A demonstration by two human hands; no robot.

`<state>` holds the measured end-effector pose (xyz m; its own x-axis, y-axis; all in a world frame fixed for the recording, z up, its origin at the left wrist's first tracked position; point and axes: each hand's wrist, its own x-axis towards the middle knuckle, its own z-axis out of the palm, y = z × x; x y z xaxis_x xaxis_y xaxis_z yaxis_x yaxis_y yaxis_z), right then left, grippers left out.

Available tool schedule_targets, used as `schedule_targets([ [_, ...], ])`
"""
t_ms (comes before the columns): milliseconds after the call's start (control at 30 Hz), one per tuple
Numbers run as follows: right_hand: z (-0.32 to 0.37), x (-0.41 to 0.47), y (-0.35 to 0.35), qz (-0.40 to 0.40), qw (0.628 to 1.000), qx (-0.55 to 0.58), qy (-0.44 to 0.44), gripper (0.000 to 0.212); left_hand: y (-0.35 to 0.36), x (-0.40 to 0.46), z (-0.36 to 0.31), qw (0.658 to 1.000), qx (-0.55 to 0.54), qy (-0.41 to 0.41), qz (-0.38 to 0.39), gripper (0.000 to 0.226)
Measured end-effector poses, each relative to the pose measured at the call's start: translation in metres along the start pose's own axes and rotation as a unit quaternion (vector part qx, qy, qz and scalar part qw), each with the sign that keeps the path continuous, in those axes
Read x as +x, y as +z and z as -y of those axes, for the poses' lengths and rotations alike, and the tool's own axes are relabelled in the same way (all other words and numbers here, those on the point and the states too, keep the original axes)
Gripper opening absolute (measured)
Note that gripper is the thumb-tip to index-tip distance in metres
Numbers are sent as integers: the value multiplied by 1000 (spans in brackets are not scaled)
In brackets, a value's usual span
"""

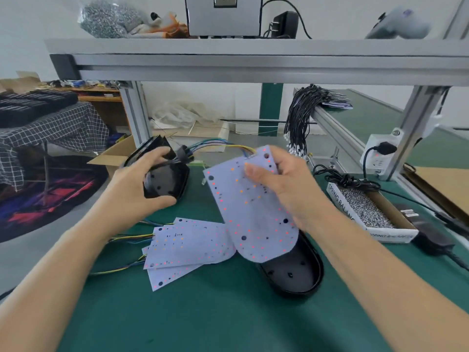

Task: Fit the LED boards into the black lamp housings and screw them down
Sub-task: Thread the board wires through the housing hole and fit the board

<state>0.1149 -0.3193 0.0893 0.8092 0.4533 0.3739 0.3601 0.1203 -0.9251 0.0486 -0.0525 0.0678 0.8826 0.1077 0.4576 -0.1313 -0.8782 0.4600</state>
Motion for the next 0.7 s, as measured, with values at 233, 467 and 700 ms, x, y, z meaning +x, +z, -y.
schedule_targets([
  [233, -44, -25, -62, -131, 979, 111, 107, 17, 6, 21, 55, 942, 52, -287, -165, 19],
  [467, -84, -34, -50, -53, 952, -239, 182, 18, 38, 65, -75, 942, 125, 55, -305, 24],
  [700, -47, -22, -77, -126, 975, 28, 181, 14, 77, 69, -123, 917, 142, 252, -275, 21],
])
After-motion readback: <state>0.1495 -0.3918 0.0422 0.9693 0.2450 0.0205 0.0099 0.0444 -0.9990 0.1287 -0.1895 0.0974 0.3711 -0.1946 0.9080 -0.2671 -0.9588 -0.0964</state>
